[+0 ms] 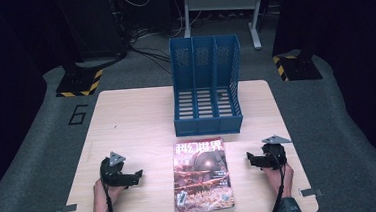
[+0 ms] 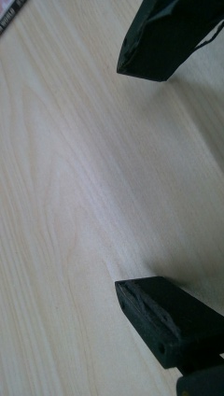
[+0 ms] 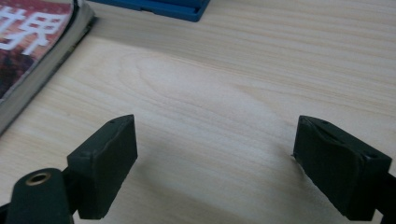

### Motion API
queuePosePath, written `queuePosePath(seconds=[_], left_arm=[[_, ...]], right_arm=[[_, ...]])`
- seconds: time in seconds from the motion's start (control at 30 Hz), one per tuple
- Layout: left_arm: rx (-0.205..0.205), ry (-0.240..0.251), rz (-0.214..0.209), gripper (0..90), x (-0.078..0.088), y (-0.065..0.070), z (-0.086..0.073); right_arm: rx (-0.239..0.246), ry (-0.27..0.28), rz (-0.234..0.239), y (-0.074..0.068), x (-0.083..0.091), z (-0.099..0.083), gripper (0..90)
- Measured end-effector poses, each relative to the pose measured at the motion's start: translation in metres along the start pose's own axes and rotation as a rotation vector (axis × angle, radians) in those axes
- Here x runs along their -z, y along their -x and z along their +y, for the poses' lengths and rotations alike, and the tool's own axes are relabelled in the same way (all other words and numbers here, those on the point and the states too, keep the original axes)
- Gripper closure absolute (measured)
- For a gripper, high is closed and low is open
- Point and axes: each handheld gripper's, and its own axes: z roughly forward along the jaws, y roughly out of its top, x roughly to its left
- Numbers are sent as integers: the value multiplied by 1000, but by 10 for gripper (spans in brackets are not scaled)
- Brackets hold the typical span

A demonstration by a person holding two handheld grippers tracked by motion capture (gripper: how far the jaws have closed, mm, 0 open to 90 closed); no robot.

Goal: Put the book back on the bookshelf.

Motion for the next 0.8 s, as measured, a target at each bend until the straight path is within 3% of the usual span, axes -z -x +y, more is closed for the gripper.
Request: queuePosePath(seconds=[0.13,0.3,0.37,0.47,0.7,0.8], left_arm=[[-7,-6,-9,1,2,2,1],[-12,-6,-33,2,3,8,6],[-21,-9,-37,2,2,12,8],[-29,5,-45,2,-2,21,13],[-60,-12,-77,2,-12,38,21],[-56,-17,-96,2,-17,47,23]], right_arm=[[-13,18,42,-6,8,3,131],[20,16,83,-18,14,9,136],[7,12,112,-22,16,12,140],[16,3,140,-30,16,15,142],[62,-24,195,-49,14,23,161],[60,-47,221,-58,12,26,179]])
